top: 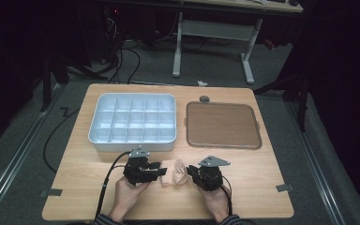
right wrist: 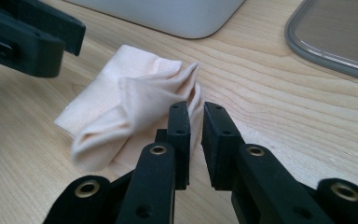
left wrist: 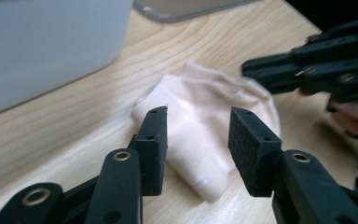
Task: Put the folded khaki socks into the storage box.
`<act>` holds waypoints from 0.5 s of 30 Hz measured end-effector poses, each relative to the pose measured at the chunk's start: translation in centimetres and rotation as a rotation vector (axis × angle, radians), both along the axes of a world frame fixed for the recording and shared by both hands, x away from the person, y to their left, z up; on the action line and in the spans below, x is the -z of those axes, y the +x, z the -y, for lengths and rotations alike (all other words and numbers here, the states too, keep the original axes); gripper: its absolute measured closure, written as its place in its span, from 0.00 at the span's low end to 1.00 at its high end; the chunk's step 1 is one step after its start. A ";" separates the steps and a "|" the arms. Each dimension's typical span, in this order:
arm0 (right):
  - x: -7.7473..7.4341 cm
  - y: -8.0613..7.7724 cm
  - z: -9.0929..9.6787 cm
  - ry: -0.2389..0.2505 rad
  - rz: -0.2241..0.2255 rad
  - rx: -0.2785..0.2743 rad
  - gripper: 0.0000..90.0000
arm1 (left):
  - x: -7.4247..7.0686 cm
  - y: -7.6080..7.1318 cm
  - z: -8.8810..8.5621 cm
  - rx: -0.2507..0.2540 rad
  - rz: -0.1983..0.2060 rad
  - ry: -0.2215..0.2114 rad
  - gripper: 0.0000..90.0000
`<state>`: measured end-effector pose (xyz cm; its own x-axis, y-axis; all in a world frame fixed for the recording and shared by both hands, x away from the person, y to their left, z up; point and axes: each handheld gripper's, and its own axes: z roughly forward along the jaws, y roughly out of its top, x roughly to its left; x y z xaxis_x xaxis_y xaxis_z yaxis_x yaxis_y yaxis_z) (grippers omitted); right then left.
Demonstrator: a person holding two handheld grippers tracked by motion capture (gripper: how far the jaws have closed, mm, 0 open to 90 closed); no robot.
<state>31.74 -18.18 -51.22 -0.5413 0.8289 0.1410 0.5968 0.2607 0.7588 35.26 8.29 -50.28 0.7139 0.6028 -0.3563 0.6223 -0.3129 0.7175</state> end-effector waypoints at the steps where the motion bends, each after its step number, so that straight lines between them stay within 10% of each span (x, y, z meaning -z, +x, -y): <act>1: -0.1 -0.2 0.1 0.005 0.001 0.002 0.91 | 0.1 0.0 0.0 -0.001 -0.002 0.005 0.65; 15: -2.6 -1.6 -2.2 0.021 0.065 -0.102 0.92 | 1.3 0.0 0.6 -0.018 -0.022 0.051 0.62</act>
